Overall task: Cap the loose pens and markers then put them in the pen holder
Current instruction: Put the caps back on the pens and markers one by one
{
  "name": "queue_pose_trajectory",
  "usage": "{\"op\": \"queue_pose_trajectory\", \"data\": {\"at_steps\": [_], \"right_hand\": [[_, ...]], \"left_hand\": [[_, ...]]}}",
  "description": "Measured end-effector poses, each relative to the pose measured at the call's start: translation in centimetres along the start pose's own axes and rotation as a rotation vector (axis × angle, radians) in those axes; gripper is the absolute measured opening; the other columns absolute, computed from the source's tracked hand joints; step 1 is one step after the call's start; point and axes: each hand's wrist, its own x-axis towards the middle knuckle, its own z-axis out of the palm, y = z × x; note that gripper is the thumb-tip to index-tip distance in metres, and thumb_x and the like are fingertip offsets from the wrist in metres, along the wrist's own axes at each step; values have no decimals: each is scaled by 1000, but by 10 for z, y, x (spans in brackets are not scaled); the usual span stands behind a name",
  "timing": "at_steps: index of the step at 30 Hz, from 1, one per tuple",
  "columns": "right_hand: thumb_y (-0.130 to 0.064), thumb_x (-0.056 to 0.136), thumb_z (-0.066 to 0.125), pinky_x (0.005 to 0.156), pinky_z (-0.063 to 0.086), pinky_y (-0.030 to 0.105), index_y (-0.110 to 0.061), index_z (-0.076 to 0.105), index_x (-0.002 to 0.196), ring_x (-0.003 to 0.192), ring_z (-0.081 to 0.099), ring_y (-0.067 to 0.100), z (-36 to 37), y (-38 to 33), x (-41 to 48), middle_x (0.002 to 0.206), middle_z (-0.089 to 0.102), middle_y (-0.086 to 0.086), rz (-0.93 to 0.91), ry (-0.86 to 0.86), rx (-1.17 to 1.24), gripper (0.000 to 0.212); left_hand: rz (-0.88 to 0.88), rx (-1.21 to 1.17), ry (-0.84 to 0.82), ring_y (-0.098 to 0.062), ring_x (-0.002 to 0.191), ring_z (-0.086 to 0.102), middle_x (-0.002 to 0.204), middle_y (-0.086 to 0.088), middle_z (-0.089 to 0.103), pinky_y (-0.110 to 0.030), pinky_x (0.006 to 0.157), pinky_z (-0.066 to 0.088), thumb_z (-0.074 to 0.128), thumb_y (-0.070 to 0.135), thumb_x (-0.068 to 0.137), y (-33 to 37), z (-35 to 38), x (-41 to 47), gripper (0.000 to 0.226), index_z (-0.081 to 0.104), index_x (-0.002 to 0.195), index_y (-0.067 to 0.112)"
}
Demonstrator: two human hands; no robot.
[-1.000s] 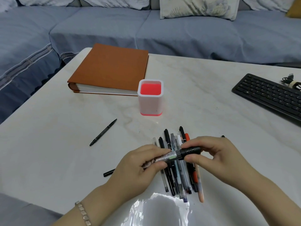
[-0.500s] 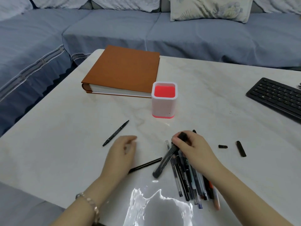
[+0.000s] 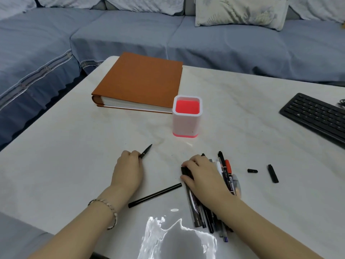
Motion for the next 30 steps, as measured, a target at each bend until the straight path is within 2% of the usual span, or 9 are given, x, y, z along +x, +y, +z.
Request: {"op": "queue_pose_trajectory", "data": {"at_steps": [2, 5, 7, 11, 17, 20, 23, 26, 30], "right_hand": [[-23, 86, 57, 90, 42, 36, -15, 64, 102, 101, 52, 23, -9, 12, -12, 103, 58, 3, 41, 130, 102, 19], [-14, 85, 58, 86, 34, 23, -11, 67, 96, 98, 54, 20, -29, 45, -30, 98, 61, 5, 160, 220, 114, 14], [-8, 87, 55, 84, 30, 19, -8, 67, 102, 101, 52, 22, -43, 72, -41, 103, 61, 8, 238, 221, 51, 19], [-8, 89, 52, 89, 38, 34, -7, 61, 115, 110, 48, 30, -52, 113, -49, 116, 59, 11, 358, 118, -105, 28], [-16, 91, 49, 79, 40, 29, -10, 63, 99, 102, 51, 23, -46, 122, -54, 105, 59, 5, 376, 66, -133, 18], [-18, 89, 53, 71, 37, 21, -19, 58, 87, 87, 57, 16, -49, 109, -60, 84, 61, -5, 398, 126, 130, 6], [-13, 82, 65, 65, 39, 3, -24, 60, 77, 69, 55, 2, -60, 84, -67, 73, 60, -11, 397, 207, 477, 13], [-10, 78, 68, 65, 41, 3, -33, 65, 75, 69, 57, -5, -70, 62, -76, 67, 66, -13, 355, 275, 666, 23], [-7, 76, 69, 64, 42, 4, -33, 69, 74, 63, 58, -6, -83, 41, -85, 70, 67, -27, 320, 335, 807, 26]], "left_hand": [[5, -125, -9, -31, 80, 53, 104, -10, 44, -31, 70, 38, 35, 13, 94, 16, -5, -11, 23, 51, 109, 7], [102, -254, -20, -22, 82, 55, 100, -3, 52, -29, 71, 38, 37, 16, 93, 41, -10, -30, 19, 51, 106, 15], [147, -321, -75, -15, 82, 59, 92, 3, 60, -28, 69, 43, 41, 18, 92, 56, -12, -41, 14, 52, 100, 23], [142, -474, -180, -10, 78, 63, 83, 8, 65, -28, 73, 49, 47, 16, 89, 83, -13, -57, 17, 52, 88, 32], [152, -613, -244, -2, 67, 64, 75, 6, 67, -23, 71, 51, 50, 10, 87, 109, -13, -68, 26, 53, 80, 35], [77, -760, -261, -7, 70, 68, 72, 5, 71, -24, 74, 53, 50, 8, 88, 116, -10, -69, 23, 55, 82, 30], [-191, -1189, -308, -14, 76, 72, 77, -2, 75, -27, 70, 59, 46, 7, 92, 124, -12, -65, 8, 51, 90, 12], [-376, -1627, -359, -22, 81, 72, 87, -13, 74, -27, 66, 60, 43, 7, 94, 132, -18, -64, 7, 47, 89, 4], [-384, -1759, -321, -20, 79, 72, 83, -12, 75, -26, 63, 59, 44, 7, 93, 137, -22, -72, 6, 47, 93, 2]]}}
